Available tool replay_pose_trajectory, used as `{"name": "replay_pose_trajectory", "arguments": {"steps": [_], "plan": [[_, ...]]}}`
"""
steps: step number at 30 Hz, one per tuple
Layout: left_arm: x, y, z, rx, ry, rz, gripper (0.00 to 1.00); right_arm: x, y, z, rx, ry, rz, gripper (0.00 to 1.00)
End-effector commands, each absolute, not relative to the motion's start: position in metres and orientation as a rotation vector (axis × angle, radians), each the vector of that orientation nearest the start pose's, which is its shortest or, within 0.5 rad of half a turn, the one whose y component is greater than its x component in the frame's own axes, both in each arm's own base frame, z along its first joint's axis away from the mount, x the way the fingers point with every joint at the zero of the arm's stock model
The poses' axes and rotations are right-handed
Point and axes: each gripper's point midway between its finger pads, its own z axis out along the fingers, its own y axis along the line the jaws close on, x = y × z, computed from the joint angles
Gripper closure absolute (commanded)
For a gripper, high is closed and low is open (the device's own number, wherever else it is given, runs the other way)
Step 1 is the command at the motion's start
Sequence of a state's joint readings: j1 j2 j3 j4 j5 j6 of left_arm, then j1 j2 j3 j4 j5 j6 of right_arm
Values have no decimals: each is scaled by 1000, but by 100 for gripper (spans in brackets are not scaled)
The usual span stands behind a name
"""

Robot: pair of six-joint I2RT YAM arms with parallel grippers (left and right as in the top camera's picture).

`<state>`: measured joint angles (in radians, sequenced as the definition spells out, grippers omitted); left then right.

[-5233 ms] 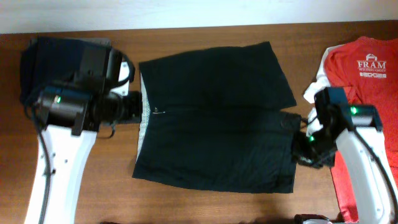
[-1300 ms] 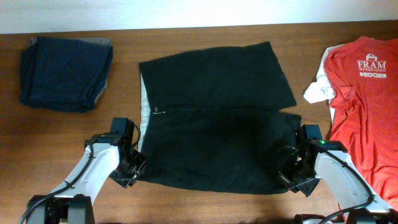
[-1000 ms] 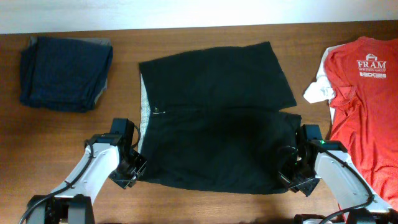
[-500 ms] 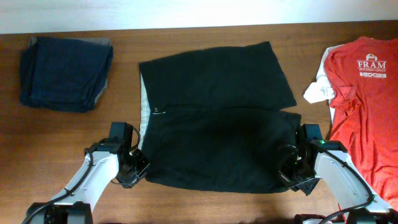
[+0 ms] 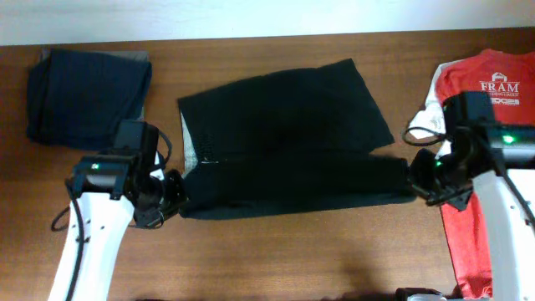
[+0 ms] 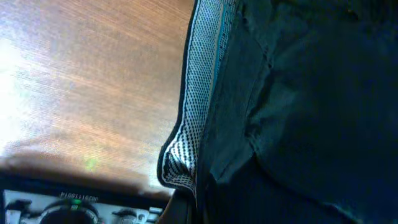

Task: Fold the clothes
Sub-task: 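Fold the bottom hems up over the top half with both grippers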

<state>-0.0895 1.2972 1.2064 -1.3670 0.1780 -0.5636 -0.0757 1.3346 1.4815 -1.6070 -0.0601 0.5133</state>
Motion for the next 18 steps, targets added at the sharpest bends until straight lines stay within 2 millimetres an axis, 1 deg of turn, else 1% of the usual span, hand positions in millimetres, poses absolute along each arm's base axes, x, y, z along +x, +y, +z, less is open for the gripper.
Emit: {"name": "replay_pose_trajectory", "arguments": {"steps": [1,2,4,5,6,7,8,9,10,11,12,13,14,15,16,17,18], "plan": [[208,-49,184,-619,2971,-268,99,221,-20,254,801,2835,39,96],[208,-48,186,-614,2956,-260,99,225,-20,264,759,2811,44,96],[217,-47,189,-602,2909,-259,99,236,-21,278,714,2768,53,96],[219,-47,190,-598,2899,-261,99,246,-22,279,696,2756,53,96],[227,-45,191,-592,2867,-256,99,265,-23,273,648,2758,50,96],[247,-38,196,-582,2778,-213,99,281,-24,262,639,2785,42,96],[259,-36,200,-576,2727,-203,99,294,-25,252,640,2797,39,96],[276,-38,206,-561,2658,-227,99,308,-26,243,625,2810,37,96],[288,-39,211,-549,2611,-248,99,320,-26,234,601,2823,36,96],[306,-39,220,-537,2535,-260,99,339,-26,229,563,2799,39,96],[316,-36,224,-538,2493,-243,99,356,-23,232,532,2742,57,96],[330,-30,223,-551,2456,-192,99,372,-16,239,487,2680,72,96],[334,-28,219,-557,2460,-173,99,383,-11,243,461,2640,84,96],[340,-26,204,-569,2498,-138,99,401,2,252,403,2568,111,96],[343,-23,191,-581,2530,-98,99,409,12,258,368,2532,127,96],[348,-19,178,-594,2558,-42,99,417,23,260,329,2509,135,96],[355,-17,167,-601,2568,-14,99,424,31,248,307,2531,120,96]]}}
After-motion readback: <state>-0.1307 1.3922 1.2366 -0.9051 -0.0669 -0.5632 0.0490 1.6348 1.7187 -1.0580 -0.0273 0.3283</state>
